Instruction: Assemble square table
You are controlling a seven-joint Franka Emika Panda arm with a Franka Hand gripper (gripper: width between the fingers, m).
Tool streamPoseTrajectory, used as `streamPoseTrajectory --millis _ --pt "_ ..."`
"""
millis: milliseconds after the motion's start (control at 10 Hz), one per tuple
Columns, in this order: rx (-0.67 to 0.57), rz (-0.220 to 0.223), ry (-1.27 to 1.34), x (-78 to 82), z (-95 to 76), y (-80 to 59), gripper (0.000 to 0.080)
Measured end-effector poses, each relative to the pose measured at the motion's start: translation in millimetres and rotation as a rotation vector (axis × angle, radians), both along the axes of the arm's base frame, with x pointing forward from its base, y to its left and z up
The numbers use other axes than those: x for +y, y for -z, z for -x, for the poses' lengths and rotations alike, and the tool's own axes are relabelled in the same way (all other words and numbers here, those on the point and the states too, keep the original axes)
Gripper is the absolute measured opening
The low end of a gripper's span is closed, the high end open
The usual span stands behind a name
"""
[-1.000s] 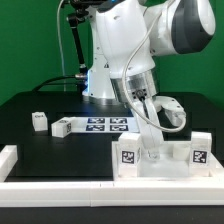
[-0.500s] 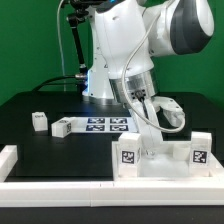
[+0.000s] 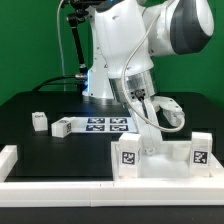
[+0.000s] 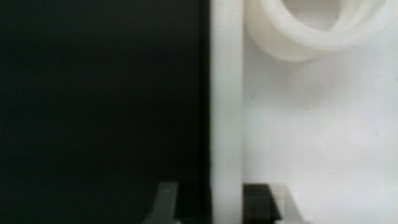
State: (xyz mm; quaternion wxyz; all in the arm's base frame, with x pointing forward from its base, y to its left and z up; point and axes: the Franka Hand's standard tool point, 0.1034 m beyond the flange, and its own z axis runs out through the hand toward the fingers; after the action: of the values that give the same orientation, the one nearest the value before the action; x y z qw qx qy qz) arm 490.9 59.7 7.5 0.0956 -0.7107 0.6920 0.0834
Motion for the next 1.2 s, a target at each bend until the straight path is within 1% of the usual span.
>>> streamPoseTrajectory --millis 800,900,1100,1200 --pt "-0.006 0.003 -0.018 -1.5 0.8 -1.0 0.0057" --pt "-0.024 0.018 -0.062 -9.9 5.5 -3.8 0.0057" --pt "-0.053 0.045 -0.185 -32.6 16.2 -5.4 0.0057" --pt "-0.067 0.066 -0.28 -43.3 14.9 -5.8 0.0057"
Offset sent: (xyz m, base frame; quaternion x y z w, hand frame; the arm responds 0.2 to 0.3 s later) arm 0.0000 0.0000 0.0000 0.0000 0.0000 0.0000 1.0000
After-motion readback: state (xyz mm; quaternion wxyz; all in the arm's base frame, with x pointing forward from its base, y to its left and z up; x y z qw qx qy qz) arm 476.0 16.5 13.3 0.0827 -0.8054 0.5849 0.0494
